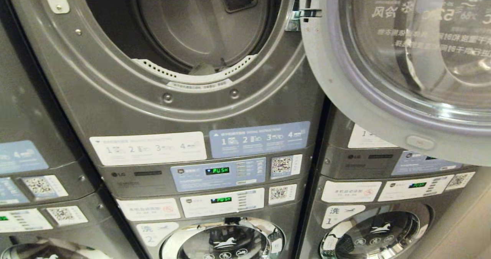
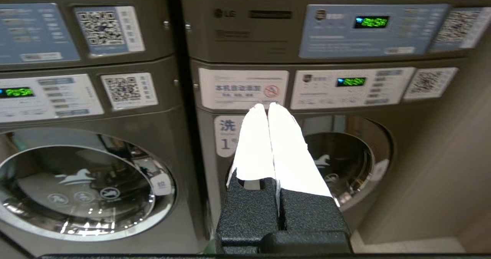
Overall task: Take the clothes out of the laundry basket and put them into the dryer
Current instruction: Close the dryer
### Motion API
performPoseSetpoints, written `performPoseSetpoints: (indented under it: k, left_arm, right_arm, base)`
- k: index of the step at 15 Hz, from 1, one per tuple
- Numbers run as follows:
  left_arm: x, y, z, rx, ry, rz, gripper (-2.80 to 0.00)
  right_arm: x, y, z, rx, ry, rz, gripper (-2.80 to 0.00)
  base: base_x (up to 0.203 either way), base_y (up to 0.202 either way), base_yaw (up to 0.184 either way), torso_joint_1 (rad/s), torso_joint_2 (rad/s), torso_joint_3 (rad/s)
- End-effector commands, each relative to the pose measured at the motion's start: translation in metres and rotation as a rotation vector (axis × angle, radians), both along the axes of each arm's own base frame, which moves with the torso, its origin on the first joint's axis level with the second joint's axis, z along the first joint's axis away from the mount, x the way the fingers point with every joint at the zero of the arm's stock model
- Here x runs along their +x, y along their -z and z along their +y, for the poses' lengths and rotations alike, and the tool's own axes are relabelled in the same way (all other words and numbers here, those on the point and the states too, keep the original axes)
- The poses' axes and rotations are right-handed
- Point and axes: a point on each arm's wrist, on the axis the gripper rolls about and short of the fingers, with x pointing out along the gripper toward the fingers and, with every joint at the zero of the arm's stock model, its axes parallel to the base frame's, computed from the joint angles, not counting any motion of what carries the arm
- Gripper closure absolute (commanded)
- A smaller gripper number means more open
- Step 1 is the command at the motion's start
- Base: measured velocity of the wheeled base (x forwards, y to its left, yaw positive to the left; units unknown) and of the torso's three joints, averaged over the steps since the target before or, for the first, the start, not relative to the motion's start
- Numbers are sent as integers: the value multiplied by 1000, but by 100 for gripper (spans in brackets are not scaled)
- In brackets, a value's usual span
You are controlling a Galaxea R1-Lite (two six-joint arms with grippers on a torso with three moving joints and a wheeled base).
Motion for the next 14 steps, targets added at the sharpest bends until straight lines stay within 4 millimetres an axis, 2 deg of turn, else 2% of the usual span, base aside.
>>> performPoseSetpoints:
  k: [1,9,14]
  left_arm:
    - [0,0,0,0,0,0,0]
    - [0,0,0,0,0,-1,0]
    - [0,0,0,0,0,-1,0]
  right_arm:
    - [0,0,0,0,0,1,0]
    - [0,0,0,-15,-3,-2,0]
    - [0,0,0,-10,-2,-2,0]
  base:
    - [9,9,-83,2,7,12]
    - [0,0,0,0,0,0]
    - [-167,0,1,-6,9,10]
